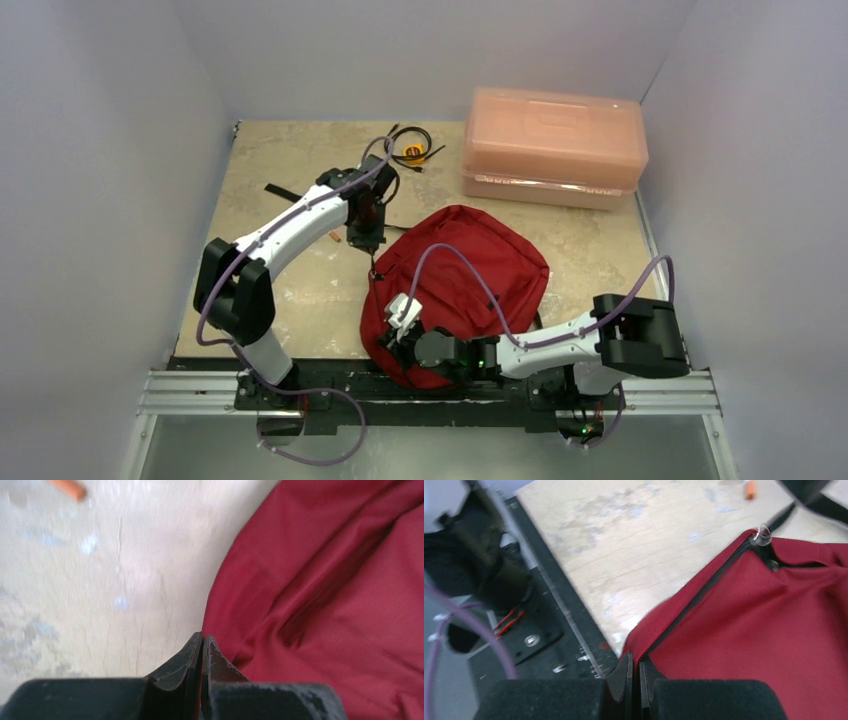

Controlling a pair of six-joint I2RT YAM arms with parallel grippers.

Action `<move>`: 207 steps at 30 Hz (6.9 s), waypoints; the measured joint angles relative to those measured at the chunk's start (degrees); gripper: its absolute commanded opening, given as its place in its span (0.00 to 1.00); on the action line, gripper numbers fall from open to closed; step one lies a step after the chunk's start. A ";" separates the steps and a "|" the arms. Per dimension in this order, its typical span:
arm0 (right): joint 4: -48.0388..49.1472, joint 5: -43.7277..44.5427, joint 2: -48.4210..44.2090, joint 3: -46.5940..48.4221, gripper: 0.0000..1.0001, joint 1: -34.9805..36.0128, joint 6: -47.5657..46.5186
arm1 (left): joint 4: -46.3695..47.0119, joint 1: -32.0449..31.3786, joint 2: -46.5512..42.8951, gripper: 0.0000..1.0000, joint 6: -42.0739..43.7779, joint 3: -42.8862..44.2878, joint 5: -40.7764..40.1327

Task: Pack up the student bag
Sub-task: Zip the student bag at the center of the board, then unzip the student bag at the center of the board.

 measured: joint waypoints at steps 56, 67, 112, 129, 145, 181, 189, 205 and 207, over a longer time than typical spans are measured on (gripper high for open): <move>-11.39 -51.15 11.06 14.91 0.60 -24.24 -8.41 | -0.04 8.48 -66.99 0.25 -26.53 -52.85 31.17; -18.38 -49.68 14.56 21.24 0.49 -19.12 -16.83 | 2.23 8.48 -67.43 0.00 -22.40 -54.18 32.02; -35.87 -9.35 12.46 30.53 0.68 -25.97 0.44 | 14.27 8.48 -48.96 0.00 -18.10 -42.93 13.73; -62.12 -16.09 -25.18 12.48 0.41 -35.06 28.30 | 14.95 8.48 -44.15 0.15 -11.34 -40.96 14.40; -70.88 -11.37 -28.70 7.23 0.57 -34.80 49.55 | 14.78 8.48 -51.82 0.64 -10.12 -40.44 19.19; -75.67 -8.90 -30.05 7.26 0.38 -25.35 62.25 | 44.15 -20.83 -32.76 0.58 -22.91 -42.29 20.17; -75.12 -6.82 -28.89 7.26 0.39 -25.35 65.88 | 48.68 -23.15 -32.50 0.55 -25.35 -46.29 18.45; -70.77 -1.01 -24.35 6.21 0.00 -25.31 67.47 | 59.28 -23.85 -29.79 0.41 -29.68 -52.65 14.71; -69.42 -0.04 -23.10 7.67 0.00 -25.31 64.70 | 61.26 -23.89 -29.77 0.40 -30.12 -53.62 14.12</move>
